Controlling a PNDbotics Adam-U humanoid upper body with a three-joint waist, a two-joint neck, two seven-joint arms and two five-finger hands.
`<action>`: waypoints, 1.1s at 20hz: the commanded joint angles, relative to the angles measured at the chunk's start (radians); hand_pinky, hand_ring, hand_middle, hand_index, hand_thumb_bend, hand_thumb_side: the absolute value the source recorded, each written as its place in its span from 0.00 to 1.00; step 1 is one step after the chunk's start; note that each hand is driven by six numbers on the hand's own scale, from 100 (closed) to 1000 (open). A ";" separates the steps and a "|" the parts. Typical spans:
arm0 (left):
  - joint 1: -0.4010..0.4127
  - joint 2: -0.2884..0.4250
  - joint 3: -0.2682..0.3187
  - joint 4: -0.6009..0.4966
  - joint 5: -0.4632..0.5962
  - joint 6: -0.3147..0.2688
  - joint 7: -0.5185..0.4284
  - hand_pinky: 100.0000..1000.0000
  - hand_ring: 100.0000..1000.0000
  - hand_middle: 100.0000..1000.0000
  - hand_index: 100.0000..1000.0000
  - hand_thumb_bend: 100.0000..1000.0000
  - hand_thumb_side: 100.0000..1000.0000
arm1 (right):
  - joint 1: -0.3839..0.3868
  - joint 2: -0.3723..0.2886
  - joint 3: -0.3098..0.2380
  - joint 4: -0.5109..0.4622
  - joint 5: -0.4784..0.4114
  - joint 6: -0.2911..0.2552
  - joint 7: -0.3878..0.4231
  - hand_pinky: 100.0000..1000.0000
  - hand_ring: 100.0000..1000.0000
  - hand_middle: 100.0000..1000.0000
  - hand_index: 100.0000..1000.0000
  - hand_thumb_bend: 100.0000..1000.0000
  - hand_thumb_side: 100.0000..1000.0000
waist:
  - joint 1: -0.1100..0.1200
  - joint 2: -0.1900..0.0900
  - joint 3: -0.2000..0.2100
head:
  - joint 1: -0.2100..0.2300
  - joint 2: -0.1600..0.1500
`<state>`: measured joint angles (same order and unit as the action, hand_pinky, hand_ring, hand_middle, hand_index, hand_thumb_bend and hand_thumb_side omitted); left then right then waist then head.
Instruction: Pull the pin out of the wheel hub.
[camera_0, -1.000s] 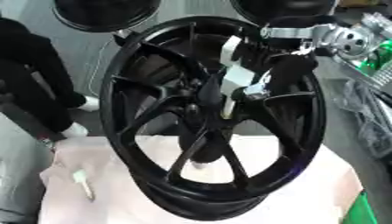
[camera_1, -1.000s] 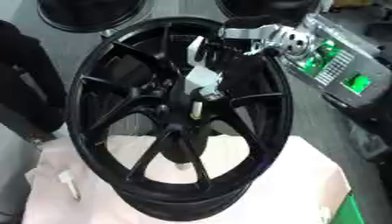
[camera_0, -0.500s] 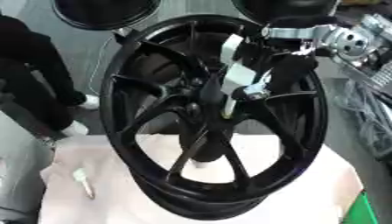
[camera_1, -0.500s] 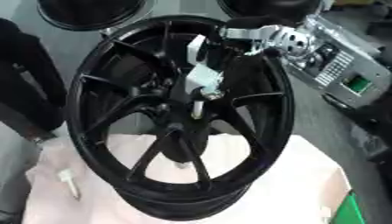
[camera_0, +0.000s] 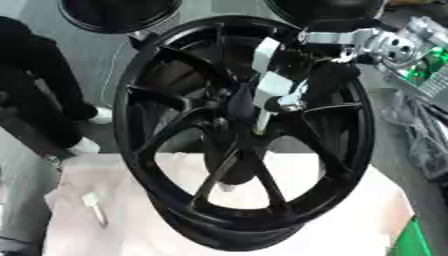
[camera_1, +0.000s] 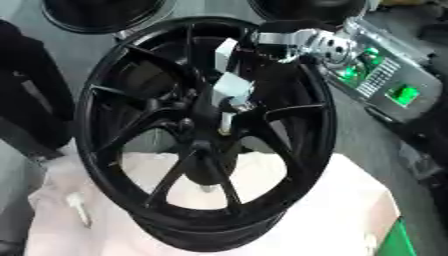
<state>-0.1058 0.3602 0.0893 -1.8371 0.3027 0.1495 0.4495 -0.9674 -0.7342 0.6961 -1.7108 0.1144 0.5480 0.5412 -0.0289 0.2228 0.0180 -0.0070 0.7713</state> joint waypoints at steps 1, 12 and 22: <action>-0.011 0.015 0.000 -0.019 -0.004 -0.003 -0.005 0.69 0.75 0.69 0.74 0.24 0.61 | -0.011 -0.013 -0.015 0.004 0.009 0.007 -0.004 0.70 0.63 0.57 0.71 0.42 0.29 | 0.001 -0.011 -0.003 | -0.002 -0.001; -0.012 0.014 0.000 -0.020 -0.004 -0.002 -0.007 0.69 0.75 0.69 0.74 0.23 0.62 | -0.011 0.000 -0.011 0.009 0.005 0.011 0.002 0.69 0.61 0.55 0.70 0.42 0.26 | 0.002 -0.005 -0.003 | -0.004 -0.001; -0.013 0.015 0.000 -0.021 -0.005 -0.002 -0.007 0.69 0.75 0.70 0.74 0.23 0.62 | -0.011 0.014 -0.012 0.012 -0.017 0.021 -0.014 0.69 0.59 0.52 0.67 0.38 0.20 | 0.002 -0.001 -0.002 | -0.007 -0.001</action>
<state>-0.1072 0.3601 0.0891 -1.8376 0.3027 0.1479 0.4438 -0.9667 -0.7104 0.6966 -1.6979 0.1057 0.5631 0.5300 -0.0299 0.2345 0.0146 -0.0112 0.7713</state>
